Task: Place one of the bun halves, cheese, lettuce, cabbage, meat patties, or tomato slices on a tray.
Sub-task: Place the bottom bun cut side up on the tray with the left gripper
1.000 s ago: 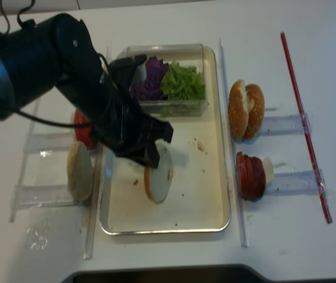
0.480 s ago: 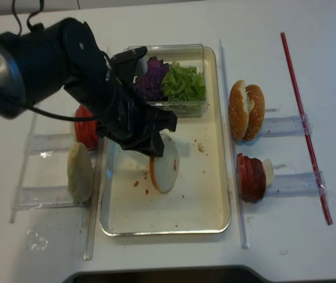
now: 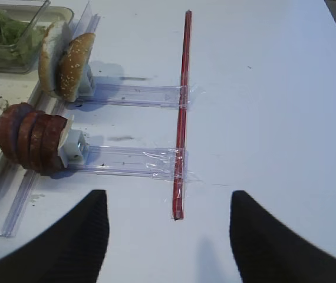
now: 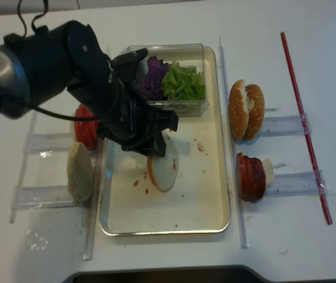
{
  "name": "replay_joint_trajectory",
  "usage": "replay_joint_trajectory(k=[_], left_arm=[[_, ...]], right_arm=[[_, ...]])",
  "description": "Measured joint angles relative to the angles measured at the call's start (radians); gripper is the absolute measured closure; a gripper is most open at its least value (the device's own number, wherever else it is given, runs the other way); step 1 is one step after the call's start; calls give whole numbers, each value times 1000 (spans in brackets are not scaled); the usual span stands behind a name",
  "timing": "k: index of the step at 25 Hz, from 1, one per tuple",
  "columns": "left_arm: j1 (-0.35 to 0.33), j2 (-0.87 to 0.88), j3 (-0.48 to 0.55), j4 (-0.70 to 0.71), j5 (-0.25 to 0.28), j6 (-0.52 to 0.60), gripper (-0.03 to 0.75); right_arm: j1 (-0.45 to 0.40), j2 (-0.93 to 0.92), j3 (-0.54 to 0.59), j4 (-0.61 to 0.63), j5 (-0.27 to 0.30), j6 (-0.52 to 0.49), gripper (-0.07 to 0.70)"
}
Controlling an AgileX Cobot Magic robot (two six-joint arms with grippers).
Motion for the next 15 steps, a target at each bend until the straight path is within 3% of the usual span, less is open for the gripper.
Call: replay_joint_trajectory(k=[6, 15], left_arm=[[0, 0, 0, 15, -5, -44, 346], [0, 13, 0, 84, 19, -116, 312]], right_arm=[[0, 0, 0, 0, 0, 0, 167], [0, 0, 0, 0, 0, 0, 167]])
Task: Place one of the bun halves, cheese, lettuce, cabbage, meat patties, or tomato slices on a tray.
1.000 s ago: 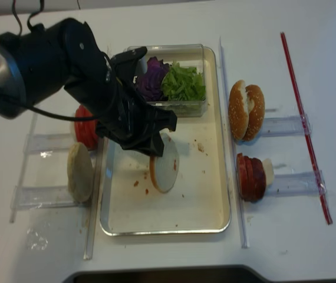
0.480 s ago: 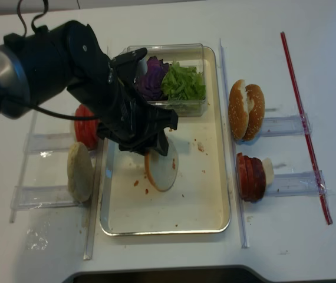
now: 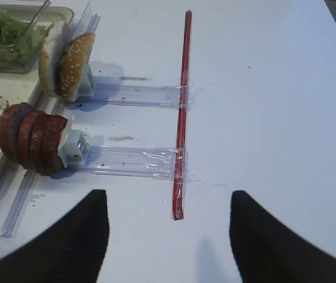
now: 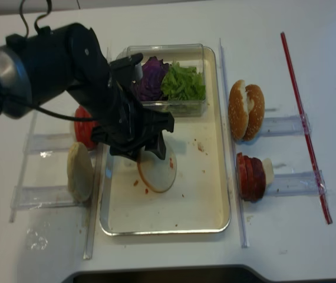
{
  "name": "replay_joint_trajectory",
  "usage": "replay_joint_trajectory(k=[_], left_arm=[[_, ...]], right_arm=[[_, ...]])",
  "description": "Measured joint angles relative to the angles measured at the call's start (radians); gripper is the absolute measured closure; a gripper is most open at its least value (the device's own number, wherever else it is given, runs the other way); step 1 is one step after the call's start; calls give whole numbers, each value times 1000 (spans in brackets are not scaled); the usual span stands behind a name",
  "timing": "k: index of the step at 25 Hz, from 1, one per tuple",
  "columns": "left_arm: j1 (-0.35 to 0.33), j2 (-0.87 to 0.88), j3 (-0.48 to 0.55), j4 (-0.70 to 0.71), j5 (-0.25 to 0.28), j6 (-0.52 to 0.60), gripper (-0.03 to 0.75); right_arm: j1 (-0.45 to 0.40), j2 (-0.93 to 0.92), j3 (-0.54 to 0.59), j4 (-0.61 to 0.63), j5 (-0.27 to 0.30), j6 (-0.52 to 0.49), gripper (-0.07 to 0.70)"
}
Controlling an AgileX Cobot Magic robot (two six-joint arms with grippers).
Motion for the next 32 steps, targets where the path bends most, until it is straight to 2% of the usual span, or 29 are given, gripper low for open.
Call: replay_joint_trajectory(k=[7, 17, 23, 25, 29, 32], left_arm=[[0, 3, -14, 0, 7, -5, 304], [0, 3, -26, 63, 53, -19, 304], [0, 3, -109, 134, 120, -63, 304], [0, 3, -143, 155, 156, -70, 304], [0, 3, -228, 232, 273, -100, 304], [0, 3, -295, 320, 294, -125, 304]], right_arm=[[0, 0, 0, 0, 0, 0, 167], [0, 0, 0, 0, 0, 0, 167], [0, 0, 0, 0, 0, 0, 167], [0, 0, 0, 0, 0, 0, 167], [0, 0, 0, 0, 0, 0, 167], [0, 0, 0, 0, 0, 0, 167]])
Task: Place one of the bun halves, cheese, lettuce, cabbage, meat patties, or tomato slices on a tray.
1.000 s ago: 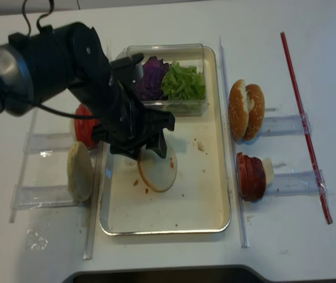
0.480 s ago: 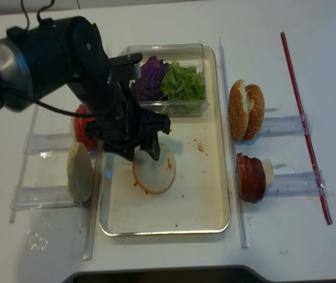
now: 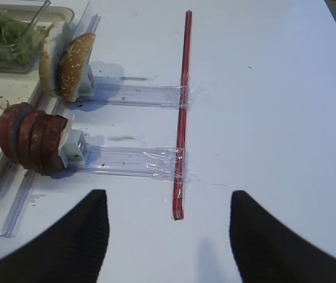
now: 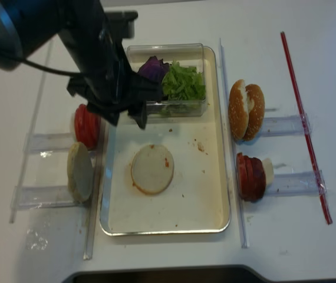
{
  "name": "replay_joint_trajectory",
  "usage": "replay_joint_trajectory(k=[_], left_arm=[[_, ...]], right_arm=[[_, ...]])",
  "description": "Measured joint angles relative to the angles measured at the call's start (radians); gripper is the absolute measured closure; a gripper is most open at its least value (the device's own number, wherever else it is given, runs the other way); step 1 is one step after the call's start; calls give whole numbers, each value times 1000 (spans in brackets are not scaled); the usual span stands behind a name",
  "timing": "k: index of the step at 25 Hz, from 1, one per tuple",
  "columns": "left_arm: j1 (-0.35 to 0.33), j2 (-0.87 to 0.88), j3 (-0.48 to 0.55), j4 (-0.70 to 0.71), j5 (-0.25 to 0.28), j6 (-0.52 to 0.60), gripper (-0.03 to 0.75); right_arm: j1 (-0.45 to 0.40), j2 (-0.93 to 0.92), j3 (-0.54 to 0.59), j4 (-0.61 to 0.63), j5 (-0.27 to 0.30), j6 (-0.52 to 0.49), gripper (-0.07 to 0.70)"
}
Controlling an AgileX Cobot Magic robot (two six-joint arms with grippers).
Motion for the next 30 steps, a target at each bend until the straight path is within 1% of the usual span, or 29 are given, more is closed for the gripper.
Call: replay_joint_trajectory(k=[4, 9, 11, 13, 17, 20, 23, 27, 30], left_arm=[[0, -11, -43, 34, 9, -8, 304], [2, -36, -43, 106, 15, -9, 304], [17, -49, -43, 114, 15, -10, 304], [48, -64, -43, 120, 17, -8, 304], [149, -114, -24, 127, 19, 11, 304], [237, -165, 15, 127, 19, 29, 304], [309, -216, 70, 130, 21, 58, 304], [368, -285, 148, 145, 23, 88, 304], [377, -358, 222, 150, 23, 96, 304]], right_arm=[[0, 0, 0, 0, 0, 0, 167], [0, 0, 0, 0, 0, 0, 167], [0, 0, 0, 0, 0, 0, 167], [0, 0, 0, 0, 0, 0, 168], [0, 0, 0, 0, 0, 0, 168], [0, 0, 0, 0, 0, 0, 168], [0, 0, 0, 0, 0, 0, 168], [0, 0, 0, 0, 0, 0, 169], [0, 0, 0, 0, 0, 0, 169]])
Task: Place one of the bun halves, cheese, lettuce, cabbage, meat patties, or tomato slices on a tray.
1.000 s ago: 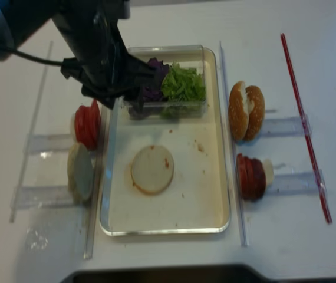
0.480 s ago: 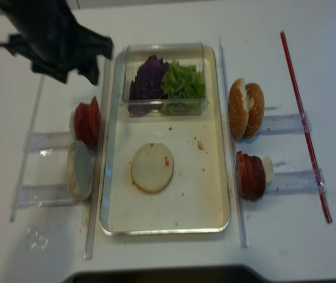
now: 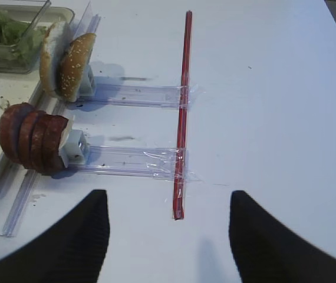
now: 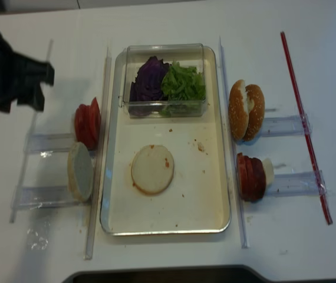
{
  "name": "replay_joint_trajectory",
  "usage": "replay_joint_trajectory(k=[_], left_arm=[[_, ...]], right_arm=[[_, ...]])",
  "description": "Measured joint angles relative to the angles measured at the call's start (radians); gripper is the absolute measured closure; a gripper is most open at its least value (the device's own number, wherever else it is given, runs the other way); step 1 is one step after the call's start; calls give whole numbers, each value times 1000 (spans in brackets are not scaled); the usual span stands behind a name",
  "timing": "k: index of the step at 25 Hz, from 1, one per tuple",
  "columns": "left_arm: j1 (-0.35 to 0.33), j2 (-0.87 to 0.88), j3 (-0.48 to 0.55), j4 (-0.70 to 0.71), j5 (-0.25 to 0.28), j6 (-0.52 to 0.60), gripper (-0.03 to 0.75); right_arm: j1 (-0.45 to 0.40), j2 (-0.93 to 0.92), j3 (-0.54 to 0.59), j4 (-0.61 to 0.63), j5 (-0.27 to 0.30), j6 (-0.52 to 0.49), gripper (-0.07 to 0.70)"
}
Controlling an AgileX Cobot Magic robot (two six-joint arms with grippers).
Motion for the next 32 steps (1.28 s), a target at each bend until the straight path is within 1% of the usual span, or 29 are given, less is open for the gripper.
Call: replay_joint_trajectory(k=[7, 14, 20, 32], left_arm=[[0, -268, 197, 0, 5, 5, 304], [0, -583, 358, 0, 13, -12, 304], [0, -851, 465, 4, 22, 6, 304], [0, -1218, 642, 6, 33, 51, 304]], right_arm=[[0, 0, 0, 0, 0, 0, 169], [0, 0, 0, 0, 0, 0, 169], [0, 0, 0, 0, 0, 0, 169], [0, 0, 0, 1, 0, 0, 169]])
